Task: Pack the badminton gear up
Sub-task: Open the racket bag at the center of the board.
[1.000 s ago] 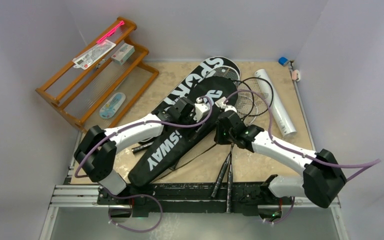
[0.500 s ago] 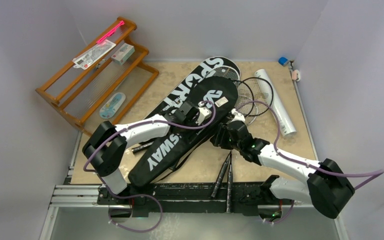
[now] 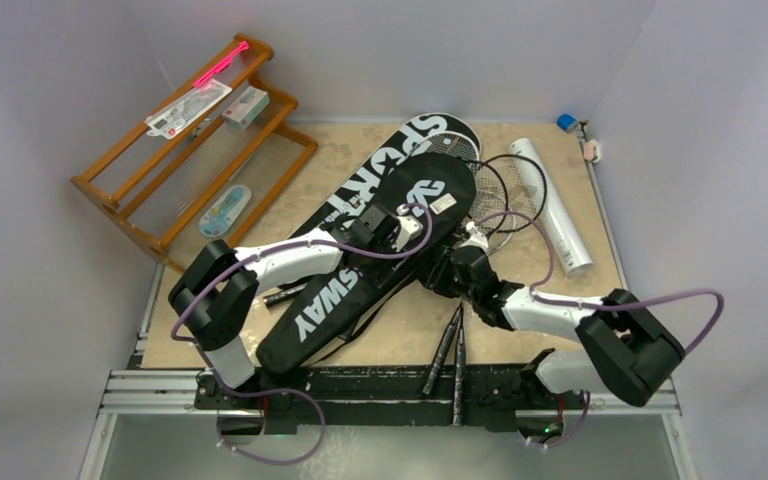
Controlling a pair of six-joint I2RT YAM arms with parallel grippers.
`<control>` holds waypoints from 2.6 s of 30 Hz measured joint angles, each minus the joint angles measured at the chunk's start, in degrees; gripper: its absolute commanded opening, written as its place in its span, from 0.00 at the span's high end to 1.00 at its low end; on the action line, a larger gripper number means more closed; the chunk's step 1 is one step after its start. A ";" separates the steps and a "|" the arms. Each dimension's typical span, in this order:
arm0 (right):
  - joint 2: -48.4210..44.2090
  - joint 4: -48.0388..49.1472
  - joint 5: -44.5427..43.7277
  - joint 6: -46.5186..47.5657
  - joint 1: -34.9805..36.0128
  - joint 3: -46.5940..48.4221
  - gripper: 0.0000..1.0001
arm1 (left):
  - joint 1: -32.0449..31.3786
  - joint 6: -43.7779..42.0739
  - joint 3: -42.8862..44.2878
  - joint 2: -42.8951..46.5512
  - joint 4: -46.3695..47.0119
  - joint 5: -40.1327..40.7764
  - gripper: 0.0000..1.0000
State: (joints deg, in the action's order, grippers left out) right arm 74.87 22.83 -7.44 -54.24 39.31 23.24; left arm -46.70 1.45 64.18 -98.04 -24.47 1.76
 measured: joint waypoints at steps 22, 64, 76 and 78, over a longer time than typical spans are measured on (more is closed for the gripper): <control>5.46 7.89 2.29 -1.07 -0.39 0.76 0.63 | 0.00 0.00 0.00 0.15 -0.09 0.11 0.47; 13.84 9.66 3.13 -1.20 -0.81 4.85 0.56 | 0.00 -0.04 0.00 0.98 -0.39 -3.91 0.46; 17.14 14.03 6.40 -1.05 -1.07 7.06 0.60 | 0.00 -0.02 0.63 0.85 -0.92 -4.04 0.46; 18.03 14.45 6.97 -1.05 -1.14 7.78 0.65 | 0.00 -0.02 0.74 0.76 -0.94 -4.00 0.47</control>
State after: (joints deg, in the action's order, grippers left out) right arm 92.90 37.28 -0.47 -55.29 38.17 31.03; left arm -46.70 1.43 64.93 -97.27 -25.41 -2.24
